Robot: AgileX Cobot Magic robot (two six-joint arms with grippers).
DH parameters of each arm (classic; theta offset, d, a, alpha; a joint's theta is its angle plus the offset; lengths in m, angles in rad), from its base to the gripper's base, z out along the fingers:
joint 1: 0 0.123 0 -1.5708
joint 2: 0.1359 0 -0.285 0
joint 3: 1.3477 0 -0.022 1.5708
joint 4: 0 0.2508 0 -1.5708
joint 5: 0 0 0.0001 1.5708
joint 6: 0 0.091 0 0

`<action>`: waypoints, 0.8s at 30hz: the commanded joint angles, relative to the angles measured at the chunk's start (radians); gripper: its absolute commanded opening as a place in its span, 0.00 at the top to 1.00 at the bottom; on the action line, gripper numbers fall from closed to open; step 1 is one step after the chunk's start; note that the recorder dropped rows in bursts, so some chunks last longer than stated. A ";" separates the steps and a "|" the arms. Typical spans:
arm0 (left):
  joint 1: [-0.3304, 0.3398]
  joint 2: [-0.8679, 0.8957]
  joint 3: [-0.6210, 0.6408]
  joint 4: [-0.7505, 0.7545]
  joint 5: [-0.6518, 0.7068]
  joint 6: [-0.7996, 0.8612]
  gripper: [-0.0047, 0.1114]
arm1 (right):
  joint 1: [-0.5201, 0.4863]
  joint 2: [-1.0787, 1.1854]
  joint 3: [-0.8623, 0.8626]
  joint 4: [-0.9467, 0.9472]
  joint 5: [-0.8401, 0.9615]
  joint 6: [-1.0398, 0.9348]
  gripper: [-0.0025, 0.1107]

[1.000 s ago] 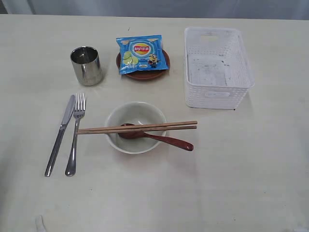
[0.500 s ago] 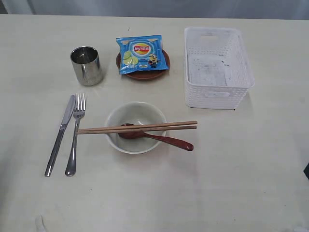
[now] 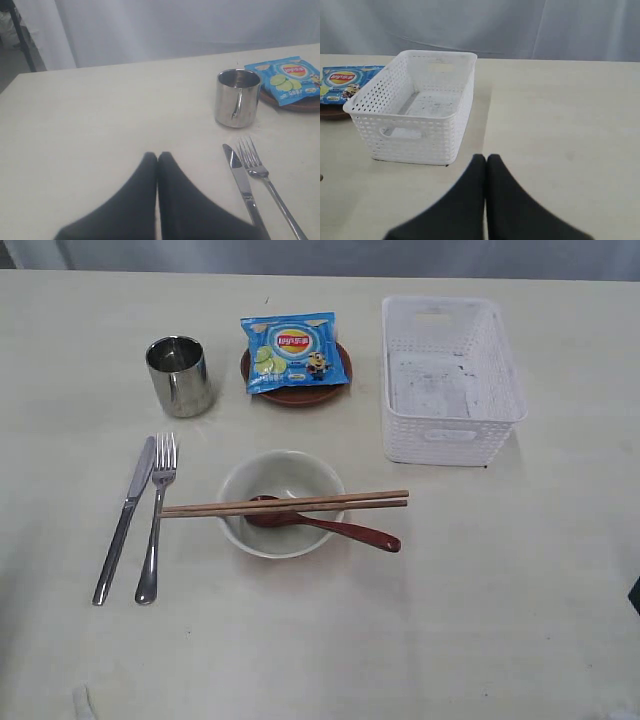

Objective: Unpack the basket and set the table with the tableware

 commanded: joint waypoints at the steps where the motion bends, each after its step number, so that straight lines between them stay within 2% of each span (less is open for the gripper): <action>1: -0.005 -0.002 0.002 -0.001 -0.001 -0.002 0.96 | -0.001 -0.006 0.003 -0.010 -0.002 -0.008 0.98; 24: -0.005 -0.002 0.002 -0.001 -0.001 -0.002 0.96 | -0.001 -0.006 0.003 -0.008 -0.002 0.004 0.98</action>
